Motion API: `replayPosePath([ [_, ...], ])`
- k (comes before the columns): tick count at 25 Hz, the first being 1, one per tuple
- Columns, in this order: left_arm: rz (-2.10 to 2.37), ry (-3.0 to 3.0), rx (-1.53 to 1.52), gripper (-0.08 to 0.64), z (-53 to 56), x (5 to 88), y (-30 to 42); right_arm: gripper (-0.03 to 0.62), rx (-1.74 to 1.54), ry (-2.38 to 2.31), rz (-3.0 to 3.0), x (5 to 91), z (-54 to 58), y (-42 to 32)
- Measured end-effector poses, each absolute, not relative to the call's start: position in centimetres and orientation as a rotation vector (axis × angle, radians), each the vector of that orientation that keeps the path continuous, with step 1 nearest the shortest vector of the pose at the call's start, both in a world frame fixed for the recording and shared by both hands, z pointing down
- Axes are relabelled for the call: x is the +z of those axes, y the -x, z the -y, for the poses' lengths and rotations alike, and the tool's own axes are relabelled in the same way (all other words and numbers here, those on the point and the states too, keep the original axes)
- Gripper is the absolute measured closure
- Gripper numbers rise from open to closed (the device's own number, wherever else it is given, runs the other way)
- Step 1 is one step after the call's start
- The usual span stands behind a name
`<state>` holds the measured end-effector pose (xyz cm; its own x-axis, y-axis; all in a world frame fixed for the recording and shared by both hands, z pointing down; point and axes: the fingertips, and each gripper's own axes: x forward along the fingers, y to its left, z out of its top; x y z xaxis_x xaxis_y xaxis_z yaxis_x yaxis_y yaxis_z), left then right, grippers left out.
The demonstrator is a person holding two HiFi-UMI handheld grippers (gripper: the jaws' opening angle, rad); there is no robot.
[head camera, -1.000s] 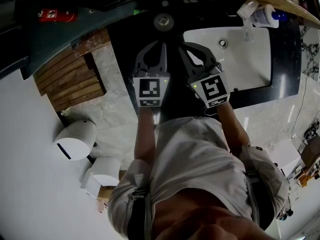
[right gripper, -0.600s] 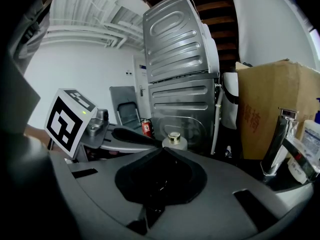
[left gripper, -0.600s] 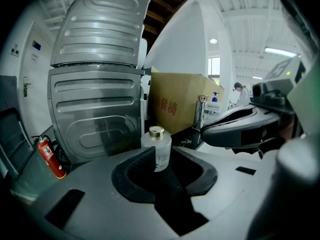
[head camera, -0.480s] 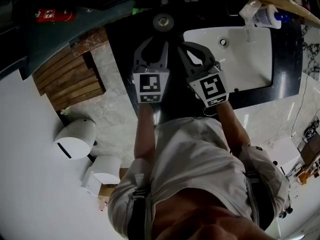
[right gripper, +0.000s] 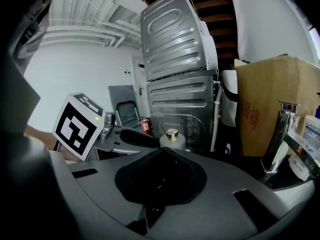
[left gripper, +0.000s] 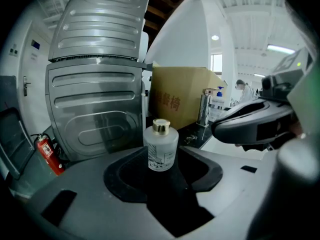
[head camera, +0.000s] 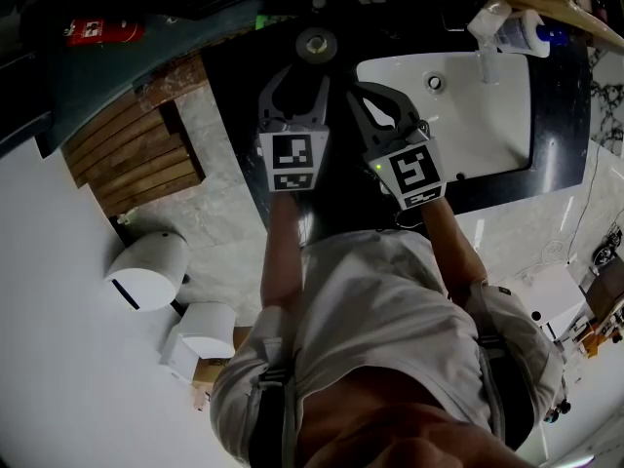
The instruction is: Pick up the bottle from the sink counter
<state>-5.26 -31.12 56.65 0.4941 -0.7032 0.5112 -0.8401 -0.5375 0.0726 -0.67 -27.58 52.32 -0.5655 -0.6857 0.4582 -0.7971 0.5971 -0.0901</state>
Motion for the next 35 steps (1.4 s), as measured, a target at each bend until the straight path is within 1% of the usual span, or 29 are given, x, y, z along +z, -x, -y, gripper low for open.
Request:
replayPosePath([
  [8,1.282,-2.429,0.634,0.329,32.0,57.6,4.9,0.600,0.417,-1.199,2.437,52.8,27.6,0.3],
  [17,1.252,-2.446,0.637,0.255,33.4,58.4,4.1,0.600,0.430,-1.206,2.427,53.2,27.6,0.0],
  [26,1.239,-2.460,0.625,0.220,35.0,58.7,3.2,0.600,0.434,-1.218,2.416,53.3,27.6,-0.4],
  [35,1.227,-2.461,0.616,0.210,35.8,59.1,2.4,0.600,0.435,-1.230,2.411,53.3,27.4,-0.6],
])
